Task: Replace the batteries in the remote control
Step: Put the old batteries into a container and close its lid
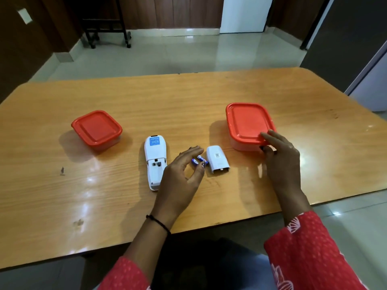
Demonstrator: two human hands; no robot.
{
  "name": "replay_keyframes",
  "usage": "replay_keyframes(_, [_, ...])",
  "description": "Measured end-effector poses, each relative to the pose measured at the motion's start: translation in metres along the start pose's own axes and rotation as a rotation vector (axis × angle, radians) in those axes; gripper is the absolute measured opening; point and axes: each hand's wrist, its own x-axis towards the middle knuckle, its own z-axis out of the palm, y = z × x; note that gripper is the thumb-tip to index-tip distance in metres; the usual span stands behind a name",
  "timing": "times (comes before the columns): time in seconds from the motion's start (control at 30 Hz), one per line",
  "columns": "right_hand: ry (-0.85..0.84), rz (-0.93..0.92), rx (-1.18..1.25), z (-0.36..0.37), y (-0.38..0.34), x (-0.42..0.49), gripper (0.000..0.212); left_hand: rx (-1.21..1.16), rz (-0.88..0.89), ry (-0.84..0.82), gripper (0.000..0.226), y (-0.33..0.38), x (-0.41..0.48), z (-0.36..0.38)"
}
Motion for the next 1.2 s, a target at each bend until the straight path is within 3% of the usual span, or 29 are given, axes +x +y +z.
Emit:
replay_keyframes(0.13, [0.146,-0.148,-0.011,-0.005,-0.008,-0.004,0.03,-0.103,-0.061,-0.028,0.034,-0.002,0.002,0.002])
replay_keyframes(0.27, [0.272,-0.352,0.09,-0.01,-0.04,-0.014,0.027,-0.521,-0.247,-0.026,0.035,0.007,0.008,0.0])
replay_keyframes(0.4, [0.189,-0.557,0.143,0.002,-0.082,-0.041,0.022,-1.151,-0.486,-0.09,0.057,0.016,0.014,-0.01])
replay_keyframes(0.53, [0.0,-0.739,0.185,0.015,-0.117,-0.071,0.023,-1.482,-0.411,-0.162,0.091,0.016,0.011,-0.033])
replay_keyframes(0.6, [-0.08,-0.821,0.138,0.019,-0.125,-0.081,0.026,-1.542,-0.393,-0.11,0.092,0.012,0.009,-0.043])
replay_keyframes(0.7, [-0.054,-0.874,0.023,0.021,-0.125,-0.082,0.028,-1.589,-0.41,-0.089,0.091,0.013,0.009,-0.051])
replay_keyframes(0.83, [-0.044,-0.808,0.182,0.027,-0.124,-0.08,0.026,-1.734,-0.399,-0.193,0.087,0.018,0.007,-0.053])
replay_keyframes(1.2, [0.124,-0.57,0.422,0.024,-0.133,-0.075,0.025,-1.579,-0.417,-0.181,0.078,0.009,0.002,-0.045])
